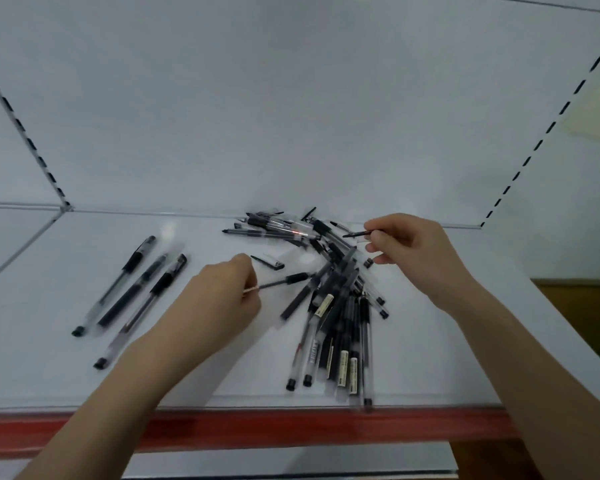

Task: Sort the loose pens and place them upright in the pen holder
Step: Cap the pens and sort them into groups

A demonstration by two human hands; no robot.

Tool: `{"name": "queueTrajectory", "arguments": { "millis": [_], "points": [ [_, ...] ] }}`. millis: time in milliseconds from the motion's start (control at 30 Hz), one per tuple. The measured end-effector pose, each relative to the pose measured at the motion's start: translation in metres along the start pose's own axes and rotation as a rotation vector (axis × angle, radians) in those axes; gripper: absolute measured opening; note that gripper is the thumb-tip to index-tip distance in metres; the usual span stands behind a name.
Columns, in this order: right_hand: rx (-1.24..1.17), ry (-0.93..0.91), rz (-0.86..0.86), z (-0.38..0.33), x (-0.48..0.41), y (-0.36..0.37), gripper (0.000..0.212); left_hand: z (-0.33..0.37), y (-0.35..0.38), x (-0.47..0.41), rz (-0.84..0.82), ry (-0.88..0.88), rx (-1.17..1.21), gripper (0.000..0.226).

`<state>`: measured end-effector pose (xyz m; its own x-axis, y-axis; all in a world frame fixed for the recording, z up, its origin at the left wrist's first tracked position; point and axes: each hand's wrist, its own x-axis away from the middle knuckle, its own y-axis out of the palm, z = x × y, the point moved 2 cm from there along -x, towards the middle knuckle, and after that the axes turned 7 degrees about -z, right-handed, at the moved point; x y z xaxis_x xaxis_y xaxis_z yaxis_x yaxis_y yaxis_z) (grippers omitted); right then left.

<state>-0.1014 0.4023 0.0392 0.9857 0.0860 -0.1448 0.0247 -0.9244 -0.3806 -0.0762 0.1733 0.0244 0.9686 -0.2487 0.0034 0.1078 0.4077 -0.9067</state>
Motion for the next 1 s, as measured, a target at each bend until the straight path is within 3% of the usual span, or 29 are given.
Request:
{"name": "queueTrajectory", "arguments": {
  "millis": [100,300,600,900,1000],
  "points": [
    [-0.036,-0.039,0.011,-0.01,-0.004,0.005,0.026,-0.009,-0.011,0.009,0.052,0.008,0.165,0.008],
    [-0.186,-0.061,0.067,-0.028,-0.008,0.02,0.01,-0.012,-0.019,0.025,0.192,0.086,0.365,0.008],
    [-0.3,-0.088,0.073,-0.045,-0.004,0.027,0.013,-0.007,-0.018,0.033,0.188,0.152,0.408,0.013],
    [-0.286,-0.115,-0.025,-0.05,0.004,0.034,0.016,-0.001,-0.014,0.03,0.174,0.177,0.419,0.014],
    [-0.272,-0.136,0.013,-0.051,0.004,0.032,0.016,0.0,-0.014,0.03,0.169,0.174,0.424,0.014]
  ]
}}
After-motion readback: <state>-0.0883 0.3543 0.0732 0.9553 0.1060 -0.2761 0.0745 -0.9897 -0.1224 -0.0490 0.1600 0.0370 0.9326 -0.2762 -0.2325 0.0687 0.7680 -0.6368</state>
